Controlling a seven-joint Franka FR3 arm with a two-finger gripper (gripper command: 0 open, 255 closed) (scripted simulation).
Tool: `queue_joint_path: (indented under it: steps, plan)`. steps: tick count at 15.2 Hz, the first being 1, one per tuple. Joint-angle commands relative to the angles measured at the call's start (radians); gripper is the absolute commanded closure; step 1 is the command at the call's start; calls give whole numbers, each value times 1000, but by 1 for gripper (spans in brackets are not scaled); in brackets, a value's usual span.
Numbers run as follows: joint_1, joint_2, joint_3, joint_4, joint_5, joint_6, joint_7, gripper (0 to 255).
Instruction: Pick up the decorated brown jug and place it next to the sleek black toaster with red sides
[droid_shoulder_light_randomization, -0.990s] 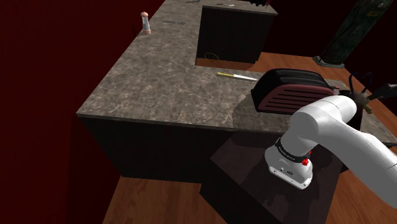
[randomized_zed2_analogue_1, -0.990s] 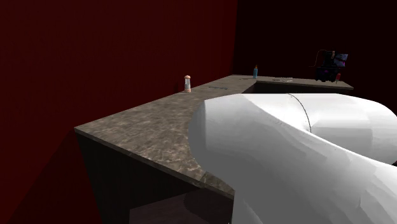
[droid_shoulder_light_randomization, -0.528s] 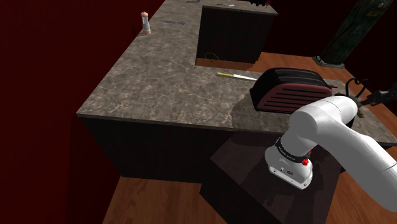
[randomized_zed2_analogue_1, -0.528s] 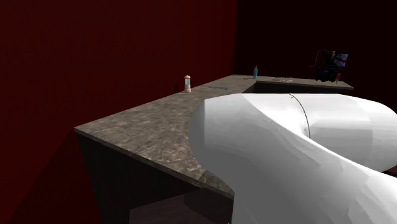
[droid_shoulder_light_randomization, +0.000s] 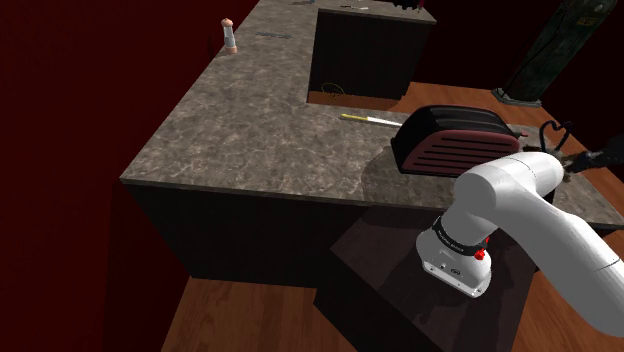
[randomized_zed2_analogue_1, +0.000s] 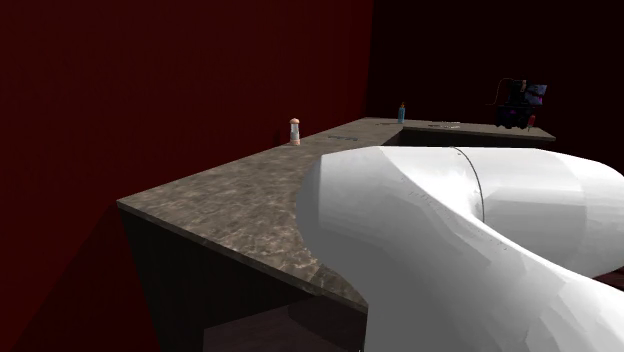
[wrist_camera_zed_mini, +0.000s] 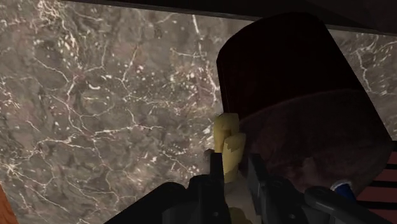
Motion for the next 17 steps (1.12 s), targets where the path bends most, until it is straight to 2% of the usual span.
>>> queue_joint_path:
  steps: [1, 5, 6, 11, 15, 17]
  plan:
    - [0, -2, -11, -8, 1, -4, -2, 255]
    - [0, -3, -11, -8, 1, -4, -2, 255]
    - [0, -3, -12, -8, -1, -3, -2, 0]
    - [0, -3, -11, -8, 1, -4, -2, 0]
    - [19, 41, 98, 51, 97, -61, -9, 0]
    - [19, 41, 98, 51, 97, -61, -9, 0]
